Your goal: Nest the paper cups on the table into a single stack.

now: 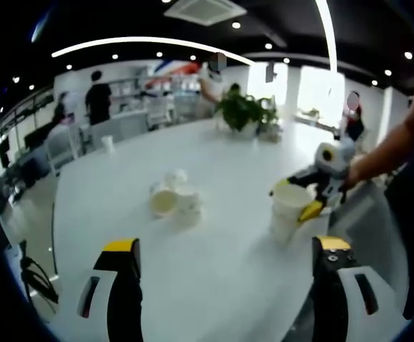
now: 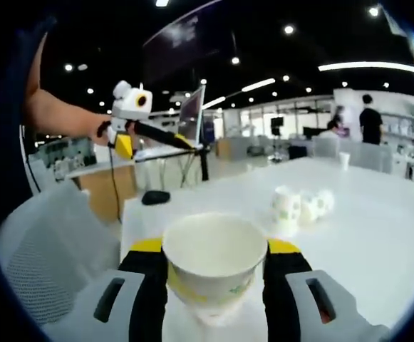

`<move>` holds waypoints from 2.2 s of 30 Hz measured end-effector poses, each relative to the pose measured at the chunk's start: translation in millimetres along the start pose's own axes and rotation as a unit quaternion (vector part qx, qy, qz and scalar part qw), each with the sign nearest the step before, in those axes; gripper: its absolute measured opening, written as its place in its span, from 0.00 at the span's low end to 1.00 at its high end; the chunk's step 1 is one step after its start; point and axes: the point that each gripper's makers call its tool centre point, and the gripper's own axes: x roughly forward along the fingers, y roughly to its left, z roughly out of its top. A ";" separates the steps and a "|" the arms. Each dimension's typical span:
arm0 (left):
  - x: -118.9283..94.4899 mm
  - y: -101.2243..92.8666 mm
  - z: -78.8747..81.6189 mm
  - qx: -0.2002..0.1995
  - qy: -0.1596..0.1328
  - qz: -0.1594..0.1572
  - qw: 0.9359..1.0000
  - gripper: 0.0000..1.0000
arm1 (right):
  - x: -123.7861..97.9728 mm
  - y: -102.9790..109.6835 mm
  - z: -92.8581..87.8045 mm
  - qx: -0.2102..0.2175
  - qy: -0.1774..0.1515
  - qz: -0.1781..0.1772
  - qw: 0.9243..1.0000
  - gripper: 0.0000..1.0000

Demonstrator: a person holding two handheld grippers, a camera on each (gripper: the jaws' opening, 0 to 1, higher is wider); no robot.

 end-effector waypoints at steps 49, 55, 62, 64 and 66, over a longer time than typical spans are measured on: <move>1.5 -4.9 -2.8 -0.036 -0.039 0.045 0.998 0.98 | -136.1 -104.8 47.2 -0.019 0.091 -0.097 0.991 1.00; -0.3 4.1 -5.0 -0.030 -0.040 0.056 0.997 0.98 | -140.1 -113.4 42.2 -0.004 0.094 -0.115 0.989 1.00; 1.2 8.9 -7.5 -0.035 -0.033 0.049 0.998 0.98 | -135.7 -113.2 45.5 -0.010 0.087 -0.112 0.990 1.00; 2.8 10.4 -6.7 -0.036 -0.033 0.049 0.998 0.98 | -134.4 -114.6 46.2 -0.004 0.083 -0.111 0.990 1.00; 5.4 11.3 -4.6 -0.035 -0.032 0.047 0.998 0.98 | -132.9 -116.9 44.7 -0.003 0.086 -0.113 0.990 1.00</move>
